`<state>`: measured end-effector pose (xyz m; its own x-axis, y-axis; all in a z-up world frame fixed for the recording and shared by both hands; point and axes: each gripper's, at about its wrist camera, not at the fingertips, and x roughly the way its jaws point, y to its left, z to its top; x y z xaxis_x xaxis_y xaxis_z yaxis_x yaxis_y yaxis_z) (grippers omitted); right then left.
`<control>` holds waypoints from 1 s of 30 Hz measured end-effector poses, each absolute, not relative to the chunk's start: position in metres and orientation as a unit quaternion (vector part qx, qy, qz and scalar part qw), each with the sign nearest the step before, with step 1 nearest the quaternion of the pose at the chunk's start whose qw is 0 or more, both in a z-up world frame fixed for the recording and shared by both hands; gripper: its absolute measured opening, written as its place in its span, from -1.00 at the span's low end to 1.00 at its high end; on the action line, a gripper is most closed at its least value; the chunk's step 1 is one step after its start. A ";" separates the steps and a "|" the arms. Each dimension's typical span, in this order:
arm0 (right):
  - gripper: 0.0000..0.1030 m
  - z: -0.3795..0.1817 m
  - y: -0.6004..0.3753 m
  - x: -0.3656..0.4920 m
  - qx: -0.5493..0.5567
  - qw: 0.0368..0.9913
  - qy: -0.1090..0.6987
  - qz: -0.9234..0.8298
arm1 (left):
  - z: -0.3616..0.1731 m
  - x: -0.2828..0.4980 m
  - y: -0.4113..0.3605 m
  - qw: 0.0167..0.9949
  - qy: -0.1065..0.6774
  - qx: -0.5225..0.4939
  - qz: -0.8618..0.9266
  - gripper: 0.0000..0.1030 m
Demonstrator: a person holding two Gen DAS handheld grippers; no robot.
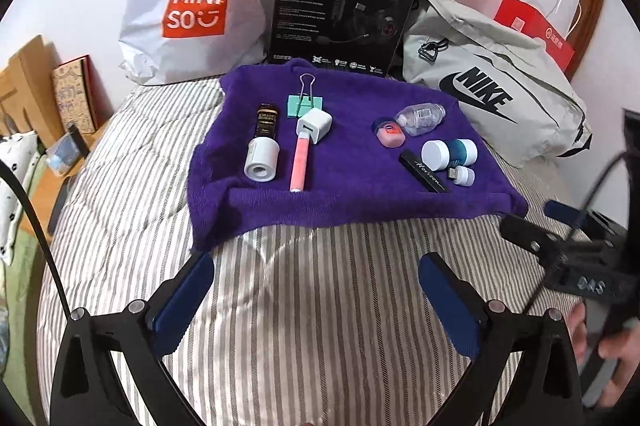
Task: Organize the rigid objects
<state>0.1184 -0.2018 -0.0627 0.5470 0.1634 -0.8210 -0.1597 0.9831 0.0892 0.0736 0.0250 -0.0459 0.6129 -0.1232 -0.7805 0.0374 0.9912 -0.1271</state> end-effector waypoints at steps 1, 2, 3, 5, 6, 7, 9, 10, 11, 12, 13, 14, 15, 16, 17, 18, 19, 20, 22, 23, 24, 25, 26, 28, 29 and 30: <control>1.00 -0.061 -0.204 0.112 0.003 0.880 0.466 0.087 | -0.043 0.069 0.023 0.899 0.433 -0.048 -0.038 1.00; 1.00 -0.058 -0.207 0.104 0.004 0.882 0.464 0.081 | -0.041 0.066 0.022 0.900 0.431 -0.047 -0.033 1.00; 1.00 -0.056 -0.208 0.099 0.005 0.884 0.462 0.078 | -0.038 0.062 0.019 0.901 0.430 -0.044 -0.027 1.00; 1.00 -0.050 -0.213 0.088 0.013 0.888 0.454 0.076 | -0.034 0.055 0.016 0.903 0.426 -0.044 -0.023 1.00; 1.00 -0.047 -0.218 0.081 0.021 0.891 0.447 0.071 | -0.030 0.049 0.014 0.905 0.422 -0.045 -0.022 1.00; 1.00 -0.045 -0.222 0.075 0.027 0.893 0.443 0.068 | -0.028 0.046 0.012 0.906 0.420 -0.044 -0.023 1.00; 1.00 -0.042 -0.229 0.066 0.036 0.892 0.445 0.066 | -0.023 0.037 0.005 0.909 0.416 -0.034 -0.019 1.00; 1.00 -0.039 -0.232 0.063 0.037 0.894 0.441 0.063 | -0.021 0.034 0.003 0.910 0.414 -0.029 -0.016 1.00; 1.00 -0.037 -0.236 0.058 0.039 0.897 0.436 0.059 | -0.018 0.030 0.000 0.911 0.412 -0.024 -0.012 1.00; 1.00 -0.036 -0.240 0.055 0.045 0.897 0.435 0.058 | -0.016 0.027 -0.002 0.911 0.411 -0.020 -0.013 1.00; 1.00 -0.035 -0.244 0.052 0.053 0.897 0.435 0.056 | -0.014 0.024 -0.005 0.912 0.409 -0.018 -0.015 1.00; 1.00 -0.035 -0.247 0.049 0.059 0.897 0.435 0.057 | -0.012 0.021 -0.006 0.914 0.406 -0.016 -0.017 1.00; 1.00 -0.035 -0.249 0.046 0.061 0.895 0.437 0.059 | -0.010 0.018 -0.009 0.915 0.402 -0.013 -0.018 1.00; 1.00 -0.036 -0.251 0.043 0.059 0.895 0.439 0.058 | -0.008 0.016 -0.011 0.916 0.400 -0.011 -0.019 1.00; 1.00 -0.036 -0.252 0.040 0.056 0.896 0.437 0.055 | -0.007 0.014 -0.014 0.917 0.399 -0.007 -0.020 1.00; 1.00 -0.035 -0.254 0.037 0.052 0.897 0.436 0.050 | -0.006 0.012 -0.016 0.917 0.398 -0.004 -0.021 1.00; 1.00 -0.034 -0.255 0.035 0.049 0.897 0.437 0.047 | -0.005 0.011 -0.017 0.917 0.397 -0.002 -0.022 1.00; 1.00 -0.034 -0.256 0.032 0.046 0.897 0.437 0.047 | -0.004 0.010 -0.018 0.918 0.396 0.000 -0.021 1.00; 1.00 -0.032 -0.257 0.029 0.048 0.898 0.436 0.048 | -0.004 0.008 -0.019 0.918 0.396 0.004 -0.019 1.00; 1.00 -0.031 -0.258 0.027 0.047 0.898 0.435 0.048 | -0.004 0.007 -0.019 0.918 0.397 0.005 -0.019 1.00; 1.00 -0.030 -0.258 0.025 0.047 0.899 0.434 0.048 | -0.004 0.006 -0.019 0.918 0.397 0.005 -0.019 1.00; 1.00 -0.029 -0.258 0.024 0.046 0.899 0.433 0.049 | -0.004 0.006 -0.018 0.918 0.397 0.004 -0.018 1.00; 1.00 -0.028 -0.257 0.023 0.045 0.899 0.433 0.050 | -0.004 0.005 -0.018 0.918 0.397 0.004 -0.018 1.00; 1.00 -0.027 -0.255 0.021 0.040 0.900 0.432 0.051 | -0.005 0.005 -0.017 0.917 0.397 0.002 -0.016 1.00; 1.00 -0.027 -0.253 0.020 0.038 0.900 0.432 0.051 | -0.006 0.005 -0.016 0.917 0.398 0.000 -0.017 1.00; 1.00 -0.027 -0.252 0.019 0.034 0.900 0.432 0.052 | -0.007 0.004 -0.016 0.917 0.399 -0.001 -0.018 1.00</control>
<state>0.0190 -0.2517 -0.0270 0.6208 0.1228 -0.7743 -0.0638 0.9923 0.1062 0.0045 -0.0163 -0.0070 0.6807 -0.0345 -0.7317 0.0332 0.9993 -0.0162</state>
